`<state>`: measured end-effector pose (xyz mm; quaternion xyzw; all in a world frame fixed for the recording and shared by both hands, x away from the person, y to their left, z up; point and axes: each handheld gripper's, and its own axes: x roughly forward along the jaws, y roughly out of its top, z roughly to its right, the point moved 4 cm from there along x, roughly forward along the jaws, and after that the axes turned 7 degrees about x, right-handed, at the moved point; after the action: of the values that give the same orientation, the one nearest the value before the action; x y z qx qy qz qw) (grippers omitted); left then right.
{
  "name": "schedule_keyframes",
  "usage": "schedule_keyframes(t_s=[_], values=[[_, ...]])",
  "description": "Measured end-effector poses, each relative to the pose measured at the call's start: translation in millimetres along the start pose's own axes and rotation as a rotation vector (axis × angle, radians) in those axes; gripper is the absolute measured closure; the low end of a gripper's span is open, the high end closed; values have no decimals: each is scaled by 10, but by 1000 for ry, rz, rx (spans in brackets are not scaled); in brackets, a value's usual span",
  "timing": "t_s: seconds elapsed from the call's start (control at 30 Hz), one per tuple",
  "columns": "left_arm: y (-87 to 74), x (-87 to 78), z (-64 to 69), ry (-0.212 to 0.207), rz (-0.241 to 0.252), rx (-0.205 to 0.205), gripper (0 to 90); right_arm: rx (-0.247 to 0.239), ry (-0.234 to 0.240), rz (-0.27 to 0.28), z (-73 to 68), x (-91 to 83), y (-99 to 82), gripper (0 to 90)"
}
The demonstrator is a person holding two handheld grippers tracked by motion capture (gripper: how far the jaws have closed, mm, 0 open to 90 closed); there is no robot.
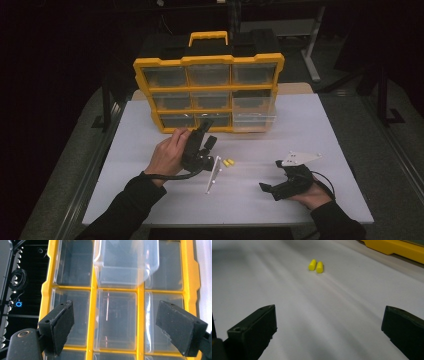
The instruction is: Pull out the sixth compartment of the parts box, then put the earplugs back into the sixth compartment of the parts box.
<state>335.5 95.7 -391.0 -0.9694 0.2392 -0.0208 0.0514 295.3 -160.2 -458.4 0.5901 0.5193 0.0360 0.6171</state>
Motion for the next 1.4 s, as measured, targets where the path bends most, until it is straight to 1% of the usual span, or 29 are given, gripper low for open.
schedule_keyframes(t_s=[0.03,0.33,0.43,0.47,0.57,0.83,1.03,1.17,1.23,1.27,1.3,1.4], values=[[-17,-11,12,-4,-7,3,139,1,0,-1,-1,-1,0,0],[-158,-103,140,-24,-37,-12,108,2,-1,-2,0,-2,-2,0],[-188,-139,182,-35,-48,-9,100,2,-2,-2,-1,-3,-3,0],[-197,-144,199,-29,-42,-21,90,2,-2,-1,-4,-4,-4,0],[-225,-185,238,-44,-57,-34,66,1,-1,-1,-5,-4,-4,0],[-292,-277,354,-70,-75,-44,32,0,1,-1,-4,-6,-5,0],[-351,-337,442,-80,-85,-58,10,-3,1,-1,-8,-7,-6,0],[-396,-382,496,-86,-98,-57,0,-3,3,-1,-12,-6,-6,0],[-417,-404,524,-93,-103,-68,0,-3,2,0,-11,-8,-7,0],[-431,-420,535,-100,-113,-66,0,-3,2,0,-10,-9,-8,0],[-439,-432,552,-105,-114,-77,0,-2,2,1,-10,-11,-7,0],[-477,-467,596,-124,-129,-78,0,-2,1,2,-11,-16,-7,0]])
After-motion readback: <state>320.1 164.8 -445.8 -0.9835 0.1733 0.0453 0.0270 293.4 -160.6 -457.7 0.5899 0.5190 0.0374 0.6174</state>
